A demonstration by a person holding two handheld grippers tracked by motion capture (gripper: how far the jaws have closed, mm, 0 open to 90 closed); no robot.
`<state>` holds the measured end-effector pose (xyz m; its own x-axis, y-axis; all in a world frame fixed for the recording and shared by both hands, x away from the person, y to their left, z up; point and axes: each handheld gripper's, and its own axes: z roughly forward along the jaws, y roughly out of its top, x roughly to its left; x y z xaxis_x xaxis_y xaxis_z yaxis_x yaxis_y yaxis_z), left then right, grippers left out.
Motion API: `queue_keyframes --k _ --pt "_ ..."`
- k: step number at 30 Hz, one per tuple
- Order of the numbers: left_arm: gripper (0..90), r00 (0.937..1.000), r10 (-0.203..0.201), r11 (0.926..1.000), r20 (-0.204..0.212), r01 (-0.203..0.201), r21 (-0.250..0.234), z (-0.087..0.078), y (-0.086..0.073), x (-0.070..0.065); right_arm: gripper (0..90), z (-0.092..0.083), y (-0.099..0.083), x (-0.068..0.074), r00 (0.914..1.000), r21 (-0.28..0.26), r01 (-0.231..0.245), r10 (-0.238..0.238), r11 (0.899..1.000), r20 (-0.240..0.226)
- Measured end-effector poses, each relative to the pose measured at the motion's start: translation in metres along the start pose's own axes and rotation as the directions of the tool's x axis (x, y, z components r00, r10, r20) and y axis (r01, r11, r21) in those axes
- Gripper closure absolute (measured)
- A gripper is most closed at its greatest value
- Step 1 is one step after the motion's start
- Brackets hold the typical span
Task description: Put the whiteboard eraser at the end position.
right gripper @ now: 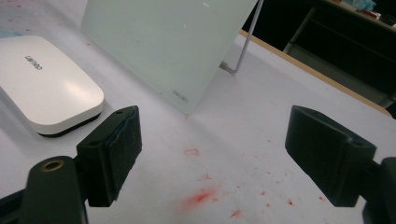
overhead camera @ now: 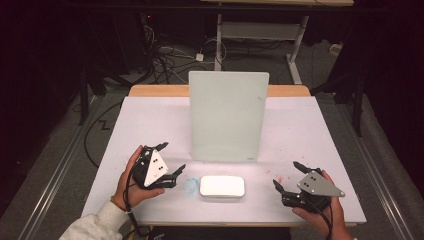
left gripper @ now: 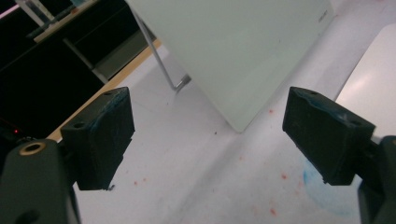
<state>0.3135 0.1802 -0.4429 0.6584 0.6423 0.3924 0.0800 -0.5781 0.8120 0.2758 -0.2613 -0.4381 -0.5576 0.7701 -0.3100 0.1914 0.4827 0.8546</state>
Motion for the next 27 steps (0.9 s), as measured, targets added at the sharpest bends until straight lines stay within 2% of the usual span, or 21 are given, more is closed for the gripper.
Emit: queue_keyframes --k 2,4,7,10,13,23,27 --pt "16.2 1.0 -0.001 0.9998 -0.006 0.001 0.019 -0.002 -0.006 -0.001 18.2 -0.001 -0.001 -0.001 0.9999 -0.004 -0.004 0.004 1.0 0.009" --pt "16.2 0.9996 -0.027 0.9992 0.002 0.027 0.031 -0.005 -0.014 -0.002 18.2 -0.002 -0.001 -0.002 0.9998 -0.007 -0.008 0.008 1.0 0.02" --pt "16.2 0.9998 -0.018 0.9983 -0.005 0.018 0.056 -0.011 -0.022 -0.005 18.1 -0.004 -0.002 -0.003 0.9997 -0.016 -0.01 0.011 1.0 0.024" --pt "16.2 0.9994 -0.033 0.9966 -0.003 0.034 0.075 -0.015 -0.029 -0.006 18.0 -0.005 -0.001 -0.003 0.9995 -0.022 -0.013 0.013 1.0 0.029" --pt "16.2 0.9983 -0.056 0.9948 0.015 0.055 0.085 -0.018 -0.033 -0.006 18.0 -0.005 -0.001 -0.002 0.9995 -0.022 -0.009 0.01 1.0 0.031" --pt "16.2 0.9975 -0.07 0.9961 0.008 0.069 0.055 -0.022 -0.032 -0.005 18.0 -0.008 0.0 0.003 0.9994 -0.018 0.007 -0.007 1.0 0.034" --pt "16.2 0.9981 -0.061 0.9964 0.012 0.06 0.06 -0.021 -0.031 -0.005 18.1 -0.008 0.001 0.003 0.9995 -0.022 0.005 -0.004 1.0 0.032"
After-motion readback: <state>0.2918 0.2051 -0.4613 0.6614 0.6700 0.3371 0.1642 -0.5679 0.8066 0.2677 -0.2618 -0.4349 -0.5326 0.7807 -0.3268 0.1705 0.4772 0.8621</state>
